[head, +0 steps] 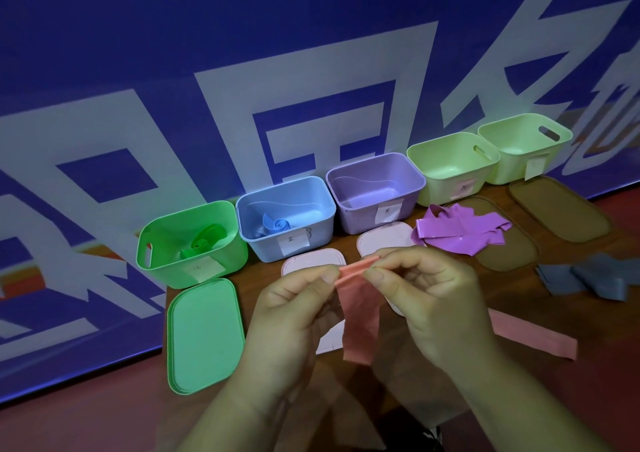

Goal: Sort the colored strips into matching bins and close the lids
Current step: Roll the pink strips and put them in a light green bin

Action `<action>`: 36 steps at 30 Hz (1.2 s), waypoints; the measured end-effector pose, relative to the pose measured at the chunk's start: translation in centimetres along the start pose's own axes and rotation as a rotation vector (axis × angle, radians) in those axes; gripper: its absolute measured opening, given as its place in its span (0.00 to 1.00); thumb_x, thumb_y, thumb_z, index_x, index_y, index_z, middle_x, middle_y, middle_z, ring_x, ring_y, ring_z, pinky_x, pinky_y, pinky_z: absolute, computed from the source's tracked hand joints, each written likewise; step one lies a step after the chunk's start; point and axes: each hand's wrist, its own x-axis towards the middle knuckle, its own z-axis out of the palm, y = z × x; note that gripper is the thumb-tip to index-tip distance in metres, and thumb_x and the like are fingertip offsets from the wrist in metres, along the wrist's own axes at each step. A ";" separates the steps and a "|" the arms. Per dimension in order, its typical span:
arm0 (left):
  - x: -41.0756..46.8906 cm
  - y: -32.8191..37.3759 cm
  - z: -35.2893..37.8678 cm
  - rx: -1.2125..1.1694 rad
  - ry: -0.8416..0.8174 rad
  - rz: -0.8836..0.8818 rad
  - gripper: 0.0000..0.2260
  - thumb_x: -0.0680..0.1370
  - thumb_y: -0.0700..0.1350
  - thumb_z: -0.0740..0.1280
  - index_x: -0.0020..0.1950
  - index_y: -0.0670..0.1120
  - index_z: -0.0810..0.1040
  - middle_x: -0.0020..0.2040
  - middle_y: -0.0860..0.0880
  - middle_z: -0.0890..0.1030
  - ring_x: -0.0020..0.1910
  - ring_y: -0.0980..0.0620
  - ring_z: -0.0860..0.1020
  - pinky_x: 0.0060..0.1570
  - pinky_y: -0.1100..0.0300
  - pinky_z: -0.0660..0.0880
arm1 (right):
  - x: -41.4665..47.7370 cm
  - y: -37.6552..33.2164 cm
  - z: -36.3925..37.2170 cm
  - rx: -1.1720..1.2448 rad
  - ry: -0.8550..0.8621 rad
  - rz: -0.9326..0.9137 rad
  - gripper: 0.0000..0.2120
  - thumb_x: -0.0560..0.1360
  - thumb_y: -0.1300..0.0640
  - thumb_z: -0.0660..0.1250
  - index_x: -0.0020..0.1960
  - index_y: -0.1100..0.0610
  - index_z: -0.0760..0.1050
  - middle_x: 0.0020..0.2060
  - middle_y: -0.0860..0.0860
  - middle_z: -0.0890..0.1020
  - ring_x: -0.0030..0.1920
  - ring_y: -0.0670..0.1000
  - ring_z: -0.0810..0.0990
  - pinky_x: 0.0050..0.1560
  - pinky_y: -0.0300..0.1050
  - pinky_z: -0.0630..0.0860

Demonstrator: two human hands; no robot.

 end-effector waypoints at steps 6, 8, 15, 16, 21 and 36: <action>0.0 -0.1 -0.3 0.036 -0.010 0.013 0.07 0.71 0.41 0.73 0.46 0.40 0.86 0.49 0.35 0.84 0.52 0.35 0.82 0.59 0.40 0.76 | -0.1 0.2 0.3 -0.051 0.071 -0.024 0.11 0.70 0.68 0.75 0.40 0.51 0.83 0.40 0.51 0.87 0.43 0.50 0.86 0.48 0.40 0.80; 0.0 -0.1 -0.3 0.031 -0.006 0.005 0.09 0.70 0.43 0.71 0.45 0.40 0.86 0.49 0.34 0.84 0.50 0.37 0.83 0.59 0.40 0.77 | -0.1 0.2 0.5 -0.054 0.087 -0.013 0.11 0.69 0.69 0.75 0.38 0.52 0.83 0.38 0.50 0.87 0.41 0.48 0.85 0.45 0.36 0.78; 0.7 -0.5 -0.5 0.079 -0.046 0.009 0.09 0.72 0.43 0.72 0.48 0.40 0.86 0.50 0.35 0.84 0.51 0.35 0.83 0.60 0.40 0.76 | 0.1 0.9 0.4 -0.106 0.144 0.024 0.11 0.69 0.64 0.77 0.41 0.49 0.83 0.36 0.51 0.86 0.37 0.49 0.84 0.41 0.40 0.77; 0.8 -0.6 -0.5 0.088 -0.056 0.012 0.09 0.73 0.44 0.70 0.48 0.41 0.86 0.49 0.36 0.85 0.50 0.37 0.83 0.59 0.42 0.76 | 0.2 1.1 0.3 -0.098 0.157 0.035 0.11 0.69 0.64 0.77 0.41 0.49 0.82 0.36 0.51 0.86 0.38 0.50 0.84 0.41 0.41 0.77; 1.4 -1.0 0.5 0.299 -0.139 0.144 0.06 0.73 0.45 0.74 0.48 0.45 0.87 0.46 0.44 0.87 0.48 0.47 0.84 0.52 0.54 0.79 | 0.6 1.7 -0.7 -0.090 0.193 0.081 0.13 0.69 0.61 0.78 0.41 0.43 0.81 0.37 0.48 0.85 0.38 0.47 0.83 0.41 0.44 0.77; 8.9 -8.6 5.5 0.664 -0.010 0.018 0.08 0.77 0.37 0.69 0.40 0.44 0.84 0.36 0.46 0.84 0.33 0.57 0.78 0.36 0.69 0.74 | 5.6 10.5 -15.1 -0.362 0.070 0.321 0.07 0.72 0.64 0.74 0.43 0.52 0.82 0.39 0.45 0.86 0.43 0.43 0.84 0.45 0.34 0.77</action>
